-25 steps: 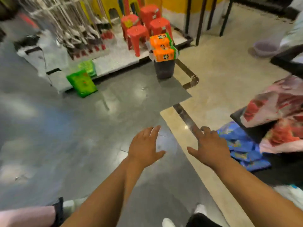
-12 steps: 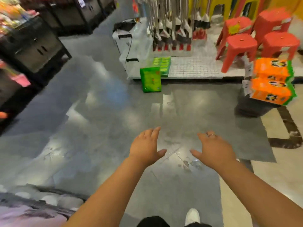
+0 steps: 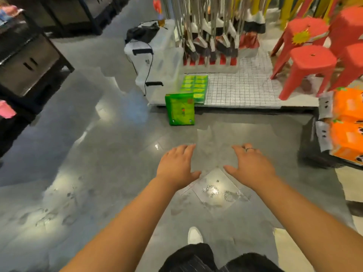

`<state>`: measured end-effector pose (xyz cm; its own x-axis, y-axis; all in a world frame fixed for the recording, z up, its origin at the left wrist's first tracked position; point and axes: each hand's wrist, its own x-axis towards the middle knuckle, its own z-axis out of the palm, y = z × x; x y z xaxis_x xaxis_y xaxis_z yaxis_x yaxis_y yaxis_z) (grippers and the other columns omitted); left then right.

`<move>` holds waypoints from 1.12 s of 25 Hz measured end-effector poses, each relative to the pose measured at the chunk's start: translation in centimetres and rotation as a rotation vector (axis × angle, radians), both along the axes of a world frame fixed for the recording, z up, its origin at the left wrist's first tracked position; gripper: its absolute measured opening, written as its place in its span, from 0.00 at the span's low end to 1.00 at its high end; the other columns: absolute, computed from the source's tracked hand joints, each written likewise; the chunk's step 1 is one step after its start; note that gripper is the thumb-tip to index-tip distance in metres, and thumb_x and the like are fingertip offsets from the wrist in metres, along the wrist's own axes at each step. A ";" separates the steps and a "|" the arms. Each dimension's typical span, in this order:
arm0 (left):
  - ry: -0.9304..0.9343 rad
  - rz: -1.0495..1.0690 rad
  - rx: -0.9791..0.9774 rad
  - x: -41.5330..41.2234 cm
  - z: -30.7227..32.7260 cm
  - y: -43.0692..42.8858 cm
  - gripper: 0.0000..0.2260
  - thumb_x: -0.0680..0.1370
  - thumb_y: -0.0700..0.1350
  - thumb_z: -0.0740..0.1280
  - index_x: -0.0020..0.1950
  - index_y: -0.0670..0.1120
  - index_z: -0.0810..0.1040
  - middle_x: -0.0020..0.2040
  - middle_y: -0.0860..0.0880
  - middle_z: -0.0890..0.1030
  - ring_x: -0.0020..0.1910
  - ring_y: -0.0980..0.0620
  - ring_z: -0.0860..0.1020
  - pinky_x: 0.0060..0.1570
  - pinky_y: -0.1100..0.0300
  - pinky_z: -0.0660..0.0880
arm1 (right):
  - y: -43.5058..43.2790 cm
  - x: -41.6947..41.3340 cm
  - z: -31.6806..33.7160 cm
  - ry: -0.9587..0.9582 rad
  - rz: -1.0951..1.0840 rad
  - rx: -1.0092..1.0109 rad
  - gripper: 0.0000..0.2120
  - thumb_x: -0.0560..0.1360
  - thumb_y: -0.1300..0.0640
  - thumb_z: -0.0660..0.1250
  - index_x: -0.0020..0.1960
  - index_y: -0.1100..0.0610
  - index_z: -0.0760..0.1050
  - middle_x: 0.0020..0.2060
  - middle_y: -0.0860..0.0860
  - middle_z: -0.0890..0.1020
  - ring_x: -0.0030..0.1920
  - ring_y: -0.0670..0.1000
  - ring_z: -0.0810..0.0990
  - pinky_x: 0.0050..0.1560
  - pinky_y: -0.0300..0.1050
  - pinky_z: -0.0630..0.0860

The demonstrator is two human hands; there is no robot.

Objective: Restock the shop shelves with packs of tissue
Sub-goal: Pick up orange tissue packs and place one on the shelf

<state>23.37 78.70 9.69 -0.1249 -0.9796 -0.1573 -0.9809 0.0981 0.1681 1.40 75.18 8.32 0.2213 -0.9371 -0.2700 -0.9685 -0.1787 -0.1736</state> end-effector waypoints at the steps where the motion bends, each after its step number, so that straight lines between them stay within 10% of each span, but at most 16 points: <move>1: -0.014 -0.047 0.005 -0.7 0.3 -3.5 0.37 0.74 0.62 0.65 0.77 0.51 0.54 0.73 0.49 0.64 0.70 0.47 0.65 0.69 0.52 0.64 | -2.6 -0.7 0.2 -0.009 -0.042 -0.002 0.34 0.74 0.35 0.61 0.73 0.50 0.60 0.69 0.55 0.66 0.63 0.58 0.70 0.55 0.54 0.76; 28: 0.024 -1.135 0.174 -60.2 -9.4 -66.5 0.34 0.76 0.63 0.60 0.77 0.49 0.54 0.73 0.46 0.65 0.69 0.44 0.66 0.66 0.48 0.67 | -44.9 -50.0 -8.2 -0.057 -1.090 0.107 0.36 0.75 0.34 0.60 0.77 0.49 0.56 0.72 0.56 0.64 0.67 0.60 0.69 0.58 0.54 0.74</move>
<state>-36.86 12.20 0.27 -0.9270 -0.2652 -0.2653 -0.3379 0.8975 0.2834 -48.59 30.32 0.11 -0.6971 -0.6098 -0.3771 -0.5877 0.7873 -0.1866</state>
